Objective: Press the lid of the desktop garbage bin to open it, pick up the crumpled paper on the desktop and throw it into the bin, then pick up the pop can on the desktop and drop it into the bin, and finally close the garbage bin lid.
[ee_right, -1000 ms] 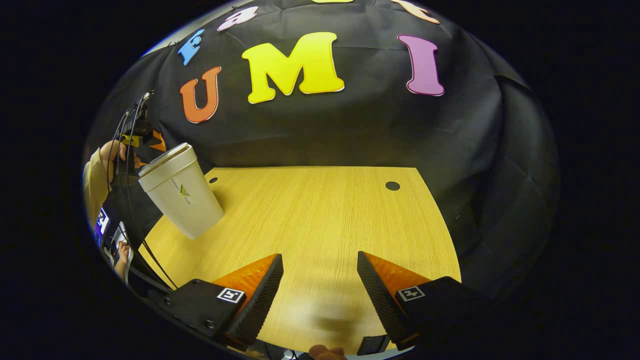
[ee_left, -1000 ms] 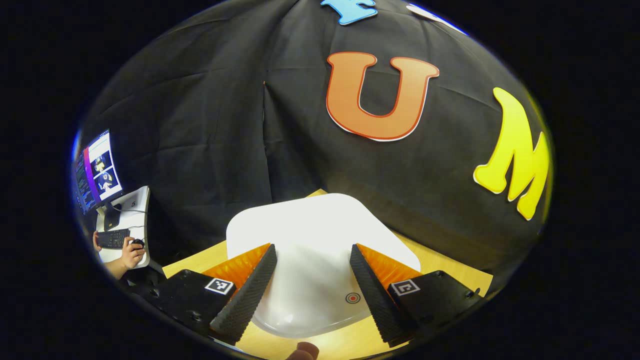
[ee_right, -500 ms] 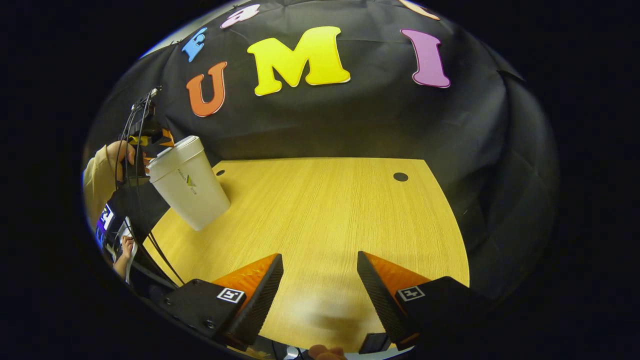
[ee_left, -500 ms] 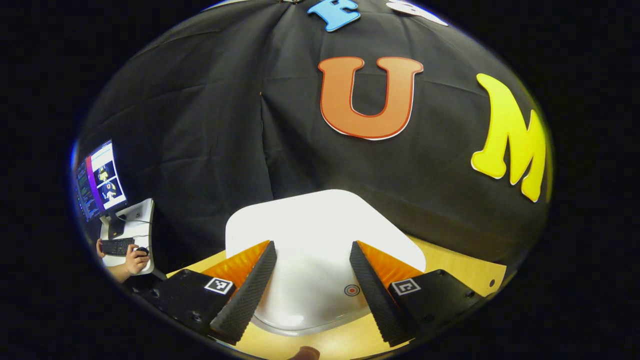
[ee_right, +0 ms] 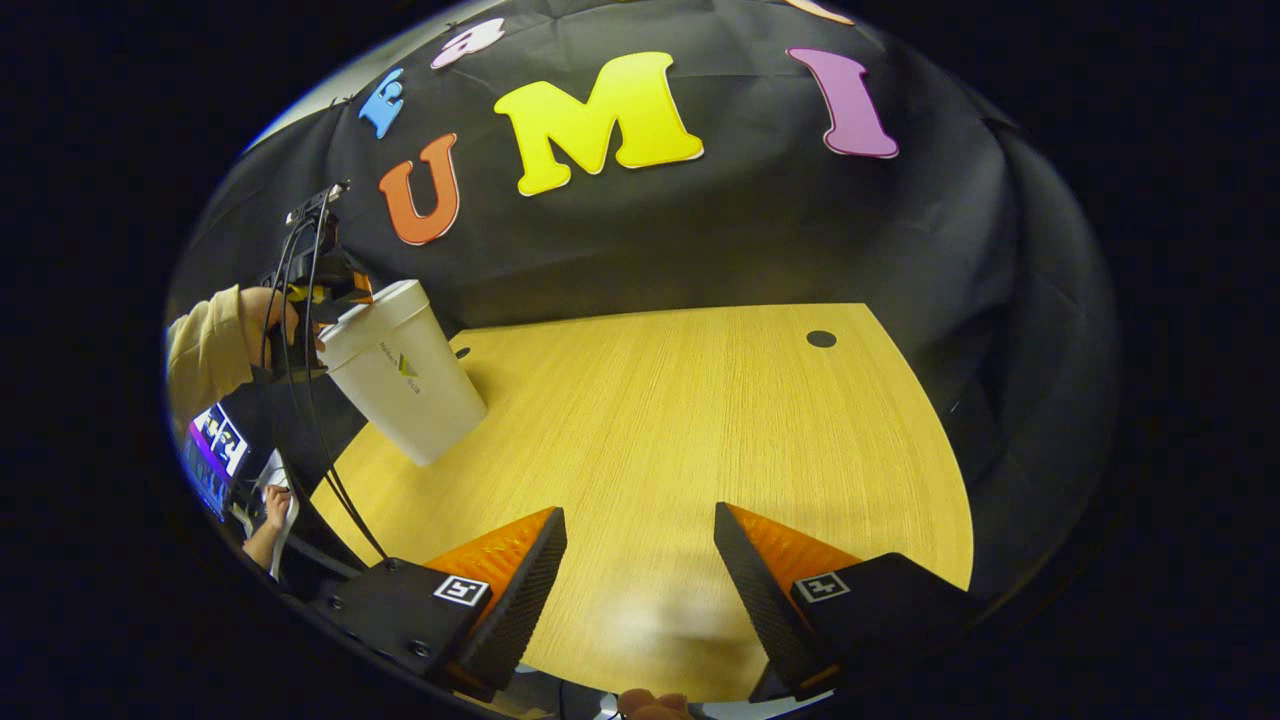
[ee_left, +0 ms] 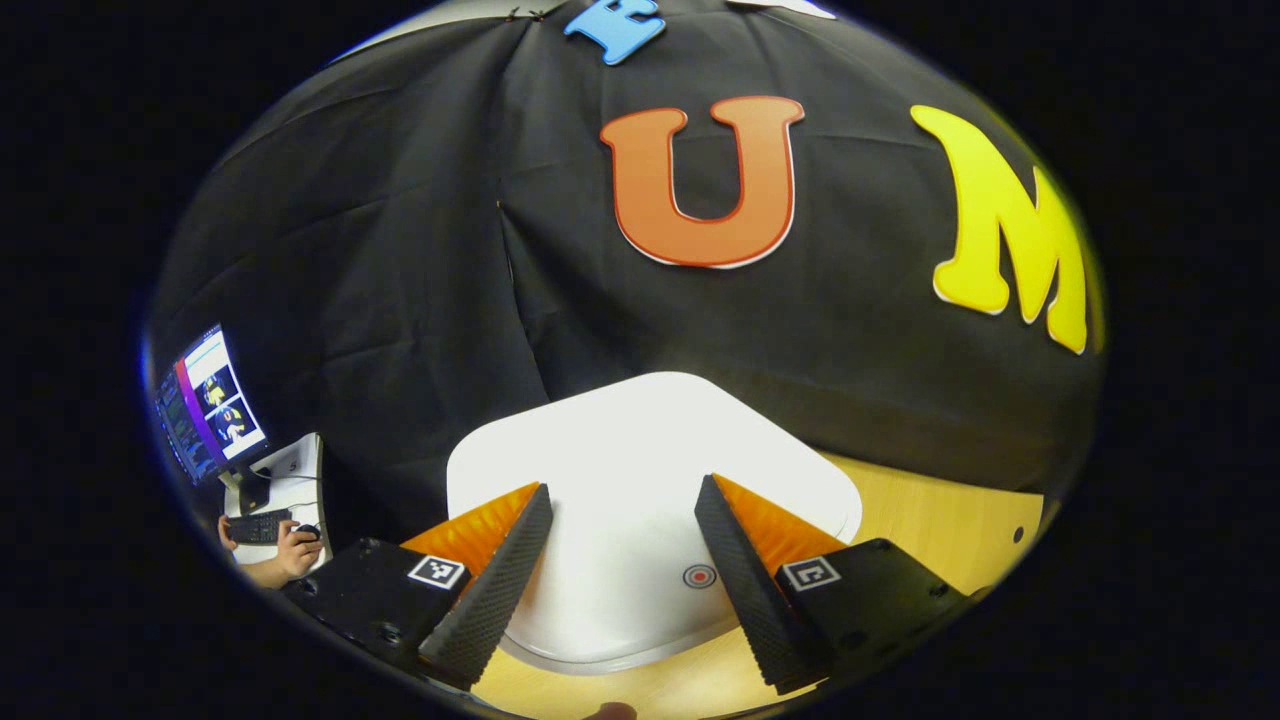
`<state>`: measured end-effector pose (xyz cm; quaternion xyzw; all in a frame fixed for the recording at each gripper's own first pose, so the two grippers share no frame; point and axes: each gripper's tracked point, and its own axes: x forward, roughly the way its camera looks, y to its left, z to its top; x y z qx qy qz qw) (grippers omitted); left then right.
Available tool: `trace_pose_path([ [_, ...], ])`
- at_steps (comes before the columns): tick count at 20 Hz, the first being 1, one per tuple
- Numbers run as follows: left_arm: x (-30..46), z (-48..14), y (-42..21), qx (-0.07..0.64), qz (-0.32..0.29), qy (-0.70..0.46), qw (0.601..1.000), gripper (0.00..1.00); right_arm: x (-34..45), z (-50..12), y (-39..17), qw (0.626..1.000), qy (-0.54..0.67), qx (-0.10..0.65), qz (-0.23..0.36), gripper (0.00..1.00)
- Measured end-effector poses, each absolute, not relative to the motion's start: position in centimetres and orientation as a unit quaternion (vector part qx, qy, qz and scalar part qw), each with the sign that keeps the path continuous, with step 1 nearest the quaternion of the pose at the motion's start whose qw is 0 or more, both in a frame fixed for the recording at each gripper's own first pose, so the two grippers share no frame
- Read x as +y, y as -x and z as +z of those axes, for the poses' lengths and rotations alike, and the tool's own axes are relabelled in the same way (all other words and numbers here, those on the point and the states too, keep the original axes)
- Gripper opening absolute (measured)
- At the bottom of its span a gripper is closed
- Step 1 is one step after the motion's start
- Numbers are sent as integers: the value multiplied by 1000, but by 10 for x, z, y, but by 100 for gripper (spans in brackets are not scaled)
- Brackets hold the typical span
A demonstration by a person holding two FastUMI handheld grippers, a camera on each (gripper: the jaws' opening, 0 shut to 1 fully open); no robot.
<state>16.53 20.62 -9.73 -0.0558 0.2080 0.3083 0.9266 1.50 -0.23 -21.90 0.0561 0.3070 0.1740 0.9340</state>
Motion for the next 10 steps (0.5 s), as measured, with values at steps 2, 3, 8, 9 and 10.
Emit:
trace_pose_path([
  [2, 204, -93, -168, 198, 311, 47, 928, 98, -4, -220, -15, 935, -57, 305, 172, 95],
  [3, 202, -92, -169, 192, 316, 54, 928, 98, -6, -219, -14, 936, -58, 302, 171, 95],
  [8, 191, -79, -166, 183, 293, 39, 938, 92, -18, -205, -15, 946, -38, 281, 159, 96],
  [9, 183, -71, -166, 167, 279, 45, 944, 93, -18, -198, -16, 948, -32, 273, 158, 96],
  [10, 177, -60, -164, 151, 272, 47, 949, 95, -18, -191, -17, 951, -27, 264, 156, 96],
])
